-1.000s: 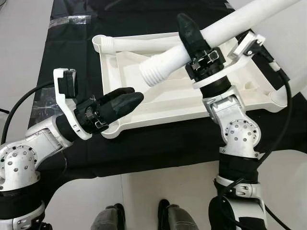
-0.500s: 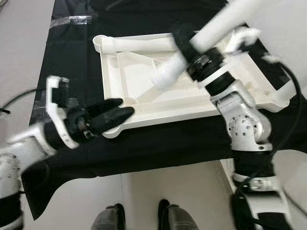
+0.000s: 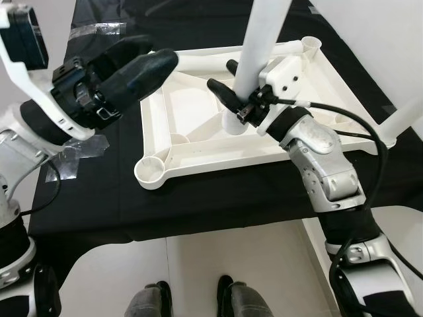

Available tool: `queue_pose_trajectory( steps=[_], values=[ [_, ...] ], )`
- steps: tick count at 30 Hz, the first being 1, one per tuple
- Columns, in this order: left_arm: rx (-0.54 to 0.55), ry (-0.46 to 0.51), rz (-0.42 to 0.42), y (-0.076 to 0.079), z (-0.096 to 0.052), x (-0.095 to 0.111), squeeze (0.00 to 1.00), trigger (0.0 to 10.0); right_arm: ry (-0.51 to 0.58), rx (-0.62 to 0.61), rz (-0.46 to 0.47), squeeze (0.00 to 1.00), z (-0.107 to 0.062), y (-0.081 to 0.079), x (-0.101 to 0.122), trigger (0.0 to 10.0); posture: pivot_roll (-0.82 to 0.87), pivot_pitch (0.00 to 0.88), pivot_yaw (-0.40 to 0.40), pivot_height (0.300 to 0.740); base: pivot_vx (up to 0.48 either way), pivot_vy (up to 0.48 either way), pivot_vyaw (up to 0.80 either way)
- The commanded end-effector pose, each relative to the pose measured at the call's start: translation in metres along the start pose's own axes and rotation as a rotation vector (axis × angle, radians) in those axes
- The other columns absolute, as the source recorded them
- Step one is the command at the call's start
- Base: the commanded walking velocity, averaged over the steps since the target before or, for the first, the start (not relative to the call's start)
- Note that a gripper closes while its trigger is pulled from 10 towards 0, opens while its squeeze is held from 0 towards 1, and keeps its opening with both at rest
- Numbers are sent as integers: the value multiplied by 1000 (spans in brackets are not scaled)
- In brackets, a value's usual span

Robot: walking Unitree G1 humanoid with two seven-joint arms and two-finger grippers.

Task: Building children table

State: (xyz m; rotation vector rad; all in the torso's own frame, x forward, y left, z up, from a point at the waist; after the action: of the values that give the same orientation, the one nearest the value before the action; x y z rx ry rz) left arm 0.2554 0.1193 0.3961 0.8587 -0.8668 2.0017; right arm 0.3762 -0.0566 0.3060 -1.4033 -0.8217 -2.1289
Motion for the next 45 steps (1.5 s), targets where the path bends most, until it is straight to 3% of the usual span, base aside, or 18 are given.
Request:
queue_pose_trajectory(
  steps=[1, 3, 8, 13, 14, 18, 24, 30, 37, 38, 45],
  values=[
    [-35, 40, 63, 9, 7, 6, 0, 10000, 6, 35, -67, 0, 3, -7, 4, 10000, -3, 212, -60, 740, 0, 0, 0],
    [-27, 33, 119, 8, 11, 2, 0, 10000, -2, 51, -92, 0, 4, -13, 2, 10000, -7, 208, -59, 740, 0, 0, 0],
    [-8, -13, 157, 6, 14, -7, 0, 10000, -17, 81, -135, 0, 6, -21, -2, 10000, -8, 207, -59, 740, 0, 0, 0],
    [116, -94, 216, -15, 21, -21, 0, 10000, -24, 120, -154, 0, 9, -34, -6, 10000, -5, 204, -59, 740, 0, 0, 0],
    [190, -113, 349, -29, 29, -21, 0, 10000, -21, 134, -155, 0, 11, -39, -7, 10000, 0, 201, -64, 740, 0, 0, 0],
    [206, -78, 404, -32, 39, -17, 0, 10000, -19, 141, -157, 0, 12, -41, -8, 10000, 2, 198, -65, 740, 0, 0, 0],
    [187, -54, 476, -31, 58, -19, 0, 10000, -25, 144, -172, 0, 14, -42, -11, 10000, -5, 190, -70, 740, 0, 0, 0],
    [205, -6, 496, -30, 73, -12, 0, 10000, -43, 131, -203, 0, 16, -40, -15, 10000, -10, 185, -68, 740, 0, 0, 0],
    [224, 21, 501, -32, 80, -8, 0, 10000, -56, 114, -213, 0, 16, -39, -19, 10000, -4, 183, -66, 740, 0, 0, 0],
    [223, 22, 503, -31, 81, -9, 0, 0, -58, 110, -215, 0, 17, -38, -20, 10000, -2, 182, -65, 740, 0, 0, 0],
    [224, 20, 505, -31, 86, -14, 0, 0, -63, 94, -219, 0, 18, -36, -22, 10000, 4, 180, -66, 740, 0, 0, 0]
  ],
)
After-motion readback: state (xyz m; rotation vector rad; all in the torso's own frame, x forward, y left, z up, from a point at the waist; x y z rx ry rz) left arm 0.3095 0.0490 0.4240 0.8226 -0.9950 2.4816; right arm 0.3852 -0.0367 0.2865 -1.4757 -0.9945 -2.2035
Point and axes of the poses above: a point about 5 cm out from each wrist's last joint towards the gripper, its own z axis pointing out of the wrist towards the gripper, its own x axis along the axis of the wrist's last joint, y = z × x, the point moved 6 cm from there along z, pointing out of the wrist towards the gripper, and after that the axes turned 14 degrees about z, right-handed, at the moved point
